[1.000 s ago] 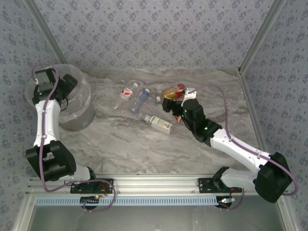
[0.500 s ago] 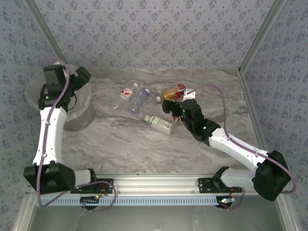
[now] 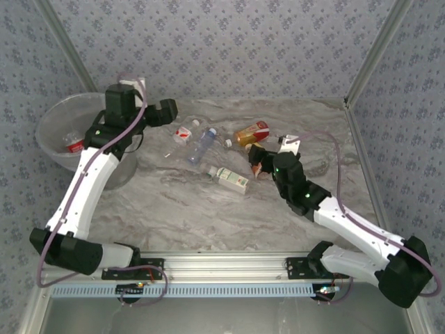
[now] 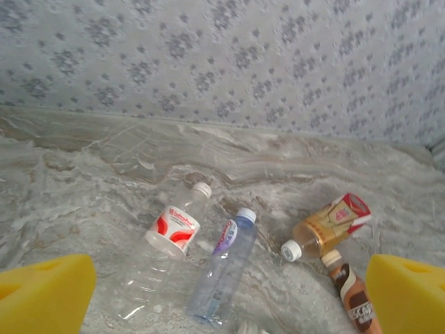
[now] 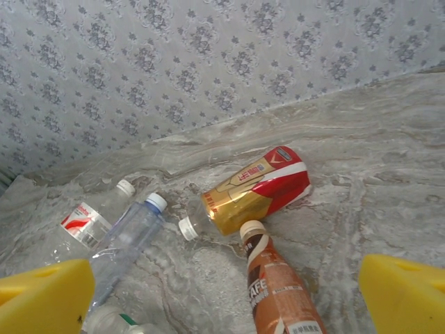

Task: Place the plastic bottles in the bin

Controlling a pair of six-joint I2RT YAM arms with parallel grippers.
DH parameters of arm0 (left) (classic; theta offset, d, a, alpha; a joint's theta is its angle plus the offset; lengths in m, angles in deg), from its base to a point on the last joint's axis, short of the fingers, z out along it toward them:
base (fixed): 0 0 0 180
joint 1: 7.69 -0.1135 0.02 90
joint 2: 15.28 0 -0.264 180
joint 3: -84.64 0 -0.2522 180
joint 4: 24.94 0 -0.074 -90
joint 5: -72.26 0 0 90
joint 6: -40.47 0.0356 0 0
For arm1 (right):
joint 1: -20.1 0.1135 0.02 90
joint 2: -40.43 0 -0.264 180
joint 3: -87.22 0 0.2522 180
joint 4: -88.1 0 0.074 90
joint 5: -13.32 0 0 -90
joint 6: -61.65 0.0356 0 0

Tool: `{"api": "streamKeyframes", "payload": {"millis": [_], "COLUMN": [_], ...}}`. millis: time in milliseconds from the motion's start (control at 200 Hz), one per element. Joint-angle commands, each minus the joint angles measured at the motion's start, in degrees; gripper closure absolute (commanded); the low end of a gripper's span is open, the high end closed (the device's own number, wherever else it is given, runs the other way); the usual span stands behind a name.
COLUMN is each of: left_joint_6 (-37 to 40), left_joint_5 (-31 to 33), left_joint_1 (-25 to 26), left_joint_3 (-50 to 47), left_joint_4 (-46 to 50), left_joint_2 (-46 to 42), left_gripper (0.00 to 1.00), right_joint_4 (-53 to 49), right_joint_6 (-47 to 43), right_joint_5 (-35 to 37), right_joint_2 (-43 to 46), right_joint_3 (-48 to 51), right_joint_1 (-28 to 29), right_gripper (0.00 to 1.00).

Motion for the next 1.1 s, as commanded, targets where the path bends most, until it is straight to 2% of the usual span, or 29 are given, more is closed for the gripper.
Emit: {"api": "streamKeyframes", "payload": {"millis": [0,190,350,495,610,910,1099], "left_joint_6": [4.1,7.0,7.9,9.2,10.7,14.7,17.3], "left_joint_5": [1.5,1.9,5.0,6.8,7.0,-0.4,0.1], "left_joint_1": [2.2,4.1,4.1,4.1,4.1,0.7,-1.2], "left_joint_3": [3.4,5.4,8.7,17.7,22.8,35.7,37.2], "left_joint_4": [3.2,4.1,6.8,17.4,21.6,30.4,30.4], "left_joint_2": [3.6,11.6,18.6,27.2,32.7,46.9,51.8], "left_gripper": [0.00,0.01,0.01,0.00,0.00,0.01,0.01], "right_joint_4": [-1.0,5.2,2.3,-1.6,-1.5,-2.8,-3.2], "right_joint_6": [-0.4,-3.3,-3.2,-2.9,-3.7,-5.1,-5.5], "right_joint_5": [2.5,0.6,-3.7,-6.8,-7.9,-7.9,-8.4], "right_joint_2": [2.9,8.2,10.9,11.6,11.7,12.3,14.5], "right_joint_3": [1.9,6.7,6.9,5.6,5.9,5.3,5.8], "right_joint_1": [-0.6,-0.9,-2.7,-3.9,-4.0,-3.9,-3.9], "right_gripper": [0.00,0.00,0.00,0.00,0.00,0.00,0.00]}}
